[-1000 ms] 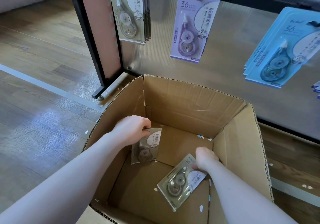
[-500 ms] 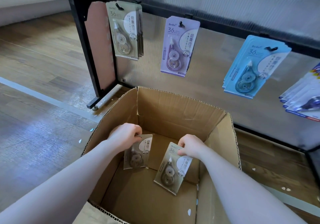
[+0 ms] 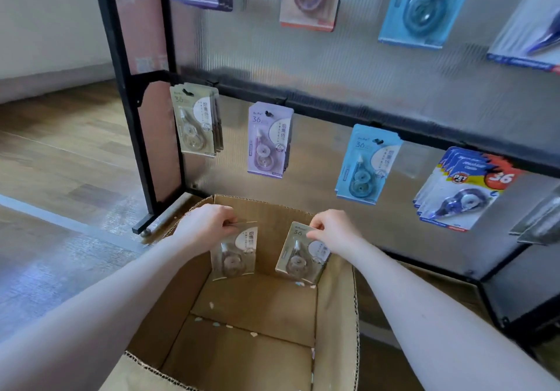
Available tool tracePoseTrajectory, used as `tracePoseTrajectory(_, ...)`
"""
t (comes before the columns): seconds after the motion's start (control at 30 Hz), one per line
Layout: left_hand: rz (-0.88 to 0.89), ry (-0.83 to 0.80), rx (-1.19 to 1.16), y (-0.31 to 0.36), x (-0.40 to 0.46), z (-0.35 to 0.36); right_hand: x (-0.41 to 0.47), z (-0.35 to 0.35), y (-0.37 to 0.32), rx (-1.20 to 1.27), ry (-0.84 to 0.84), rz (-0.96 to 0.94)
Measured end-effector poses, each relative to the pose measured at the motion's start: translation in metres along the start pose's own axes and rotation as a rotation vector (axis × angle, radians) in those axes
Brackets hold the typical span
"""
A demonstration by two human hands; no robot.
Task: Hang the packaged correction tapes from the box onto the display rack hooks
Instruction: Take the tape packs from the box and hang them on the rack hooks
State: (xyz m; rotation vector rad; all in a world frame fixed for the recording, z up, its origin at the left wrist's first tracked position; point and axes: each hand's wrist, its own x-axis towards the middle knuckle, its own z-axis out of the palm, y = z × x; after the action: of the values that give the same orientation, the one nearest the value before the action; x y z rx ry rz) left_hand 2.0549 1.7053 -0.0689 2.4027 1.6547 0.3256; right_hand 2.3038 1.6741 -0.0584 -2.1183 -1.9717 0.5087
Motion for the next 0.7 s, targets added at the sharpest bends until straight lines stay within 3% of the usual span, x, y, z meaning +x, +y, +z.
tracePoseTrajectory(0.43, 0.088, 0.173, 0.043, 0.094, 0.006, -0.099, -0.051, -0.133, 0.027, 0.05, 0.318, -0.013)
tracePoseTrajectory(0.7, 0.153, 0.24, 0.088, 0.176, 0.017, -0.12, -0.09, -0.185, 0.108, 0.121, 0.398, -0.035)
